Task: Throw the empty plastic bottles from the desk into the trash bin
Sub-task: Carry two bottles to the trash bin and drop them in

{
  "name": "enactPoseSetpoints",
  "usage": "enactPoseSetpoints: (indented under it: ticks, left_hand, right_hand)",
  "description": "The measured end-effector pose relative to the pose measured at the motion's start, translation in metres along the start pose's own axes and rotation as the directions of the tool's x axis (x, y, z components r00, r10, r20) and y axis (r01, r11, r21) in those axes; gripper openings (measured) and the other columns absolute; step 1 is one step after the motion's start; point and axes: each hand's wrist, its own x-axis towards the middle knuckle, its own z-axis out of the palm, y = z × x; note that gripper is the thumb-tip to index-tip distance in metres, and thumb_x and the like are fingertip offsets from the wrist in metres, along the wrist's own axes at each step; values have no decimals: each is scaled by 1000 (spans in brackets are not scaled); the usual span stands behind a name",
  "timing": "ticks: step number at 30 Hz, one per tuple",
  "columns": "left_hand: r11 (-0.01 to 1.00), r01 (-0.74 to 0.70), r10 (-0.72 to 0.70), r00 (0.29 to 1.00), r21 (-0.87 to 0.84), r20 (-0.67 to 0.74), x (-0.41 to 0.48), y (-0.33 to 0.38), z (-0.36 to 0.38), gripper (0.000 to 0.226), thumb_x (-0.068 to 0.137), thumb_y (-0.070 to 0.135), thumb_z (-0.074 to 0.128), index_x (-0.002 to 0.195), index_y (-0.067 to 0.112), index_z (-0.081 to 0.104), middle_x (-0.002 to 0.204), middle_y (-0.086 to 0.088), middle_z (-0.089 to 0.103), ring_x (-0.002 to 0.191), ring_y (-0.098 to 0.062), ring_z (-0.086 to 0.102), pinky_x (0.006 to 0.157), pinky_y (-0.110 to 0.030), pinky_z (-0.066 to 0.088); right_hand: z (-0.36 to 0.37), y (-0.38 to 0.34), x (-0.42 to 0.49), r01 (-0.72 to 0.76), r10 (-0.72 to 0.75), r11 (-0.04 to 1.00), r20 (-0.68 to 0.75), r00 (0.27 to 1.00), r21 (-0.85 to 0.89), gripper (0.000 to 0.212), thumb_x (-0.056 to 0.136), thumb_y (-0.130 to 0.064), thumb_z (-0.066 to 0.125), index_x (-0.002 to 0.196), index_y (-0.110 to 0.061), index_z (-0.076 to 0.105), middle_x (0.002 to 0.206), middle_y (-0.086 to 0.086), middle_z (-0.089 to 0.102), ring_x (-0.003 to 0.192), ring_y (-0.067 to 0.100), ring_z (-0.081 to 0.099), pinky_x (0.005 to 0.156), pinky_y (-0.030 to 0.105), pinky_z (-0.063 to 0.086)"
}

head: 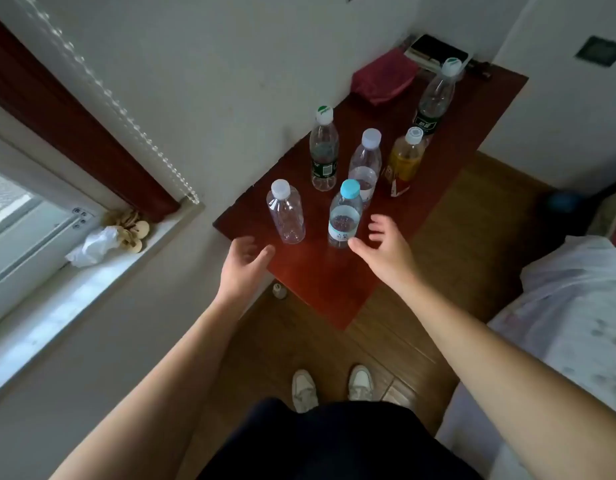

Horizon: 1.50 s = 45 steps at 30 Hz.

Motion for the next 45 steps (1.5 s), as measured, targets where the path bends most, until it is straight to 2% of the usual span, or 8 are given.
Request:
enactPoseSetpoints:
  ticks: [4,12,17,25,29,34,40,45]
  left_hand:
    - [1000,4,-4,998,5,62,42,31,23,96,71,48,83,150,23,33,145,-1,49,129,-18,50,104,-42,49]
    - [999,7,-11,998,51,67,73,19,46,103,65,43,87,150,26,31,147,-2,49,130,-23,50,106,-47,46]
    - [996,-76,72,995,47,73,67,28,46,71,73,37,83,134,23,50,122,5,64,110,-15,62,83,-26,52]
    - [984,-160,168,980,-79,107,-13,0,6,58,76,42,82,126,26,56,112,6,73,99,-9,71,83,-30,58]
    - [992,-66,72,996,-103,57,-75,-53,-16,44,80,35,80,118,27,61,110,5,75,101,-10,72,88,-36,58]
    - [986,114,-128,985,-124,-115,-148,-113,-35,42,74,41,84,109,26,66,99,5,77,92,-2,72,88,-35,56]
    - [927,296,-365,849,-228,-382,-267,-165,-30,42,74,36,85,109,25,65,104,7,73,96,-7,69,85,-31,54]
    - [784,423,-618,591,-454,-518,-385,-207,-7,52,72,41,85,116,26,63,112,4,71,105,-14,66,93,-38,53]
  right_hand:
    - [18,-14,29,-35,34,999,-46,998,-33,79,72,-45,81,139,-24,44,136,-5,55,122,15,56,92,27,45]
    - [31,-16,30,-59,55,997,-98,994,-43,53,71,-46,80,114,-25,56,106,-10,68,98,13,67,81,27,50]
    - [10,-5,-12,-37,35,999,-67,997,-16,46,71,-48,78,108,-30,57,100,-13,67,91,3,64,77,25,51]
    - [-28,49,-114,-91,91,996,70,993,-7,39,74,-41,81,106,-32,60,98,-13,70,92,-2,66,76,16,52]
    - [-33,76,-138,-128,131,991,135,982,-28,42,77,-25,83,112,-21,61,103,-8,69,91,-14,61,69,1,45]
    - [-33,93,-136,-67,85,995,298,951,-72,44,77,-20,83,115,-17,60,103,-5,69,87,-15,62,68,1,45]
    - [-3,87,-107,220,-59,960,645,762,-172,54,74,-38,83,121,-30,58,117,-9,64,104,2,62,78,16,53]
    - [60,51,-128,463,-87,870,872,481,-168,57,76,-42,80,125,-28,55,118,-11,63,106,6,63,73,13,50]
